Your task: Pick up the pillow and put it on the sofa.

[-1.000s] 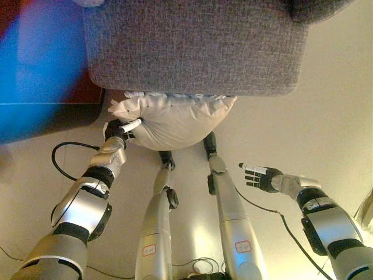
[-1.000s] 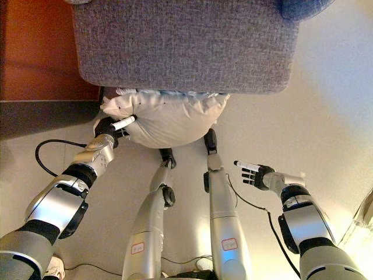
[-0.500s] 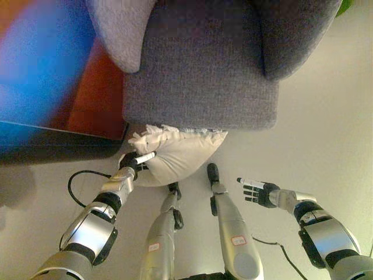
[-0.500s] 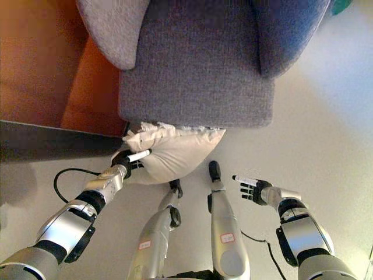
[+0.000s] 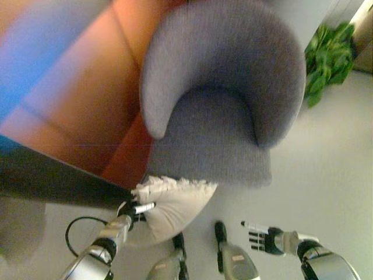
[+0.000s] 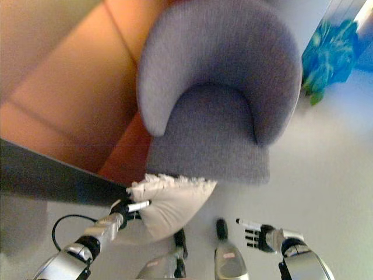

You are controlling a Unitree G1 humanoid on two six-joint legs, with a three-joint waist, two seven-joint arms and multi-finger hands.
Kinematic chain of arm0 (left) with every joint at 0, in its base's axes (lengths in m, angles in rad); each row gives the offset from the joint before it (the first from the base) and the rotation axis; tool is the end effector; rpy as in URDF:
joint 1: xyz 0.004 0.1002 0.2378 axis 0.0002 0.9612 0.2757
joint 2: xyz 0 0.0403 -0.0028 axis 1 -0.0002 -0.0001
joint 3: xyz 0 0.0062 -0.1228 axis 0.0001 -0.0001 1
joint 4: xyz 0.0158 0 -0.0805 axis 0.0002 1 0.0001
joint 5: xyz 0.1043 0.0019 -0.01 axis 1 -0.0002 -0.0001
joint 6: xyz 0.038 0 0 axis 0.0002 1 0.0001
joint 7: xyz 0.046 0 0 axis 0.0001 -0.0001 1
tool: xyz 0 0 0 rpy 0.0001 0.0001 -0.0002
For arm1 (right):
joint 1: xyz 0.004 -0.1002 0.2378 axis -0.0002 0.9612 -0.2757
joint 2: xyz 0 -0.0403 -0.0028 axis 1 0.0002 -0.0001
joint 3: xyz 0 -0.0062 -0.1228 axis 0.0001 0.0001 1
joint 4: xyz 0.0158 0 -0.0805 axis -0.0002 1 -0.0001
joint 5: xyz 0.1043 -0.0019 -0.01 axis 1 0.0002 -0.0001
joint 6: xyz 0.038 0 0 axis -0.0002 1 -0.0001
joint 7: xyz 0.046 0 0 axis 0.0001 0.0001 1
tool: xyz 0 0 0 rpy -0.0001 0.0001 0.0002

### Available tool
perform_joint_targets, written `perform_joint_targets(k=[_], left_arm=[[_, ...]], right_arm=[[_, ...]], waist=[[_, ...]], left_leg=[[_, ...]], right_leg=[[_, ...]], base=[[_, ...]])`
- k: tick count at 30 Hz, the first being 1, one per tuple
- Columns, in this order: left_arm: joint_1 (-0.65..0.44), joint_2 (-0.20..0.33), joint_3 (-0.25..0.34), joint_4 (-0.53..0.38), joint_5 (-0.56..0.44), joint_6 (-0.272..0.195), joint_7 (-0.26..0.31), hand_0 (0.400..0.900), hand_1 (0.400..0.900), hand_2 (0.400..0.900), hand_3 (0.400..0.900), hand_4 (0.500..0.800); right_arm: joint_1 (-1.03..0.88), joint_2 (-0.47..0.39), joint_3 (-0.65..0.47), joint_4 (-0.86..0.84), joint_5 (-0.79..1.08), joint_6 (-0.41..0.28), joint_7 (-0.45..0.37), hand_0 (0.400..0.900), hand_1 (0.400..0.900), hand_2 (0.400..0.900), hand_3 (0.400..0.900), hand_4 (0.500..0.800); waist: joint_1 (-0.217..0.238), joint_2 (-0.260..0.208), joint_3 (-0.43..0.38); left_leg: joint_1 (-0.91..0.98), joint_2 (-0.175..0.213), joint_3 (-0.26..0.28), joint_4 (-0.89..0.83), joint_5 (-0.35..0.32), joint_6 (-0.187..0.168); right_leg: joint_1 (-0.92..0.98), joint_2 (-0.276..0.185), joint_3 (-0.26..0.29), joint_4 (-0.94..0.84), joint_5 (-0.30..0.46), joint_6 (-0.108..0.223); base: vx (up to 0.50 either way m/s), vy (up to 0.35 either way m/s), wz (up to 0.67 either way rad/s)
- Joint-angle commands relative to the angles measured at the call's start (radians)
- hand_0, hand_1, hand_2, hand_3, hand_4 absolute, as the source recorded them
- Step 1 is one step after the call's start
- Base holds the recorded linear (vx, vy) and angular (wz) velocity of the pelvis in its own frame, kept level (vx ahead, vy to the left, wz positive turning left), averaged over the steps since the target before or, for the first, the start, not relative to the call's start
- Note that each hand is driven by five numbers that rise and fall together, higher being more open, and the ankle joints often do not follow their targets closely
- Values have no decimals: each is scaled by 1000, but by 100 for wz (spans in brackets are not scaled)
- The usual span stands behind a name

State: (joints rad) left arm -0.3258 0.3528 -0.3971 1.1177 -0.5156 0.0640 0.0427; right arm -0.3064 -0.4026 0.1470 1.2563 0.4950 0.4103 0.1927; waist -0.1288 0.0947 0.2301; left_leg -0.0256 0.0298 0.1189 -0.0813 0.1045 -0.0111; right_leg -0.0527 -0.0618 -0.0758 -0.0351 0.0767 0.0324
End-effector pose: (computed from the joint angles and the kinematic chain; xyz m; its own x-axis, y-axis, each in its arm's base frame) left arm 0.2058 0.2330 -0.0845 0.6232 0.1491 -0.7677 -0.0490 0.9872 0.1519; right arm 0.1686 -0.2761 -0.0925 0.2785 -0.0272 -0.9601 0.2449 0.9686 0.0436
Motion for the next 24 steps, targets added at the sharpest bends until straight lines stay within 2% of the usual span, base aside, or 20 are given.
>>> perform_joint_targets(k=[1, 4, 7, 9, 12, 14, 17, 21, 24], left_arm=[[-55, 42, 56, -74, 124, -127, -44, 400, 400, 400, 400, 500], [-40, 80, 42, -117, 202, -128, -54, 400, 400, 400, 400, 500], [-47, 144, 25, -170, 274, -134, -77, 400, 400, 400, 400, 500], [-73, 192, 14, -219, 300, -120, -94, 400, 400, 400, 400, 500], [-152, 286, -11, -307, 349, -95, -141, 400, 400, 400, 400, 500], [-223, 351, -25, -337, 337, -85, -176, 400, 400, 400, 400, 500], [-342, 420, -49, -351, 336, -68, -222, 400, 400, 400, 400, 500], [-491, 477, -95, -329, 352, -54, -262, 400, 400, 400, 400, 500], [-621, 505, -153, -289, 359, -30, -274, 400, 400, 400, 400, 500]], right_arm=[[82, -15, -22, 56, -57, -1, 34, 900, 900, 900, 900, 800], [124, -5, -29, 52, -71, -16, 34, 900, 900, 900, 900, 800], [155, -4, -32, 48, -85, -37, 50, 900, 900, 900, 900, 800], [171, -12, -39, 43, -89, -47, 62, 900, 900, 900, 900, 800], [199, -27, -51, 40, -87, -65, 79, 900, 900, 900, 900, 800], [213, -37, -56, 43, -81, -70, 84, 900, 900, 900, 900, 800], [235, -45, -73, 62, -81, -74, 88, 900, 900, 900, 900, 800], [260, -51, -88, 80, -69, -76, 87, 900, 900, 900, 900, 800], [272, -55, -93, 89, -58, -75, 87, 900, 900, 900, 900, 800]], waist=[[34, -25, -115], [31, -17, -139], [24, -11, -150], [20, -9, -154], [10, -3, -165], [1, 3, -171], [-17, 14, -183], [-43, 26, -193], [-67, 36, -199]], left_leg=[[61, -65, 7, 64, -148, -31], [104, -70, 6, 45, -156, -25], [134, -73, 8, 34, -161, -20], [149, -75, 11, 32, -165, -17], [168, -77, 15, 24, -169, -13], [176, -79, 21, 19, -169, -12], [186, -77, 32, 14, -170, -13], [193, -76, 44, 10, -170, -16], [196, -74, 54, 8, -168, -18]], right_leg=[[49, -20, -24, 62, -101, 60], [83, -14, -18, 49, -101, 60], [110, -11, -12, 45, -105, 61], [124, -13, -14, 40, -104, 66], [138, -15, -18, 31, -97, 71], [143, -15, -18, 25, -93, 75], [148, -15, -17, 17, -87, 82], [149, -13, -9, 9, -78, 89], [146, -10, 4, 4, -71, 94]], base=[[114, -17, 6], [64, -2, 7], [20, 12, 11], [17, -1, 12], [28, -10, 12], [25, -4, 8], [29, -13, 5], [20, -23, -1], [20, -46, -11]])
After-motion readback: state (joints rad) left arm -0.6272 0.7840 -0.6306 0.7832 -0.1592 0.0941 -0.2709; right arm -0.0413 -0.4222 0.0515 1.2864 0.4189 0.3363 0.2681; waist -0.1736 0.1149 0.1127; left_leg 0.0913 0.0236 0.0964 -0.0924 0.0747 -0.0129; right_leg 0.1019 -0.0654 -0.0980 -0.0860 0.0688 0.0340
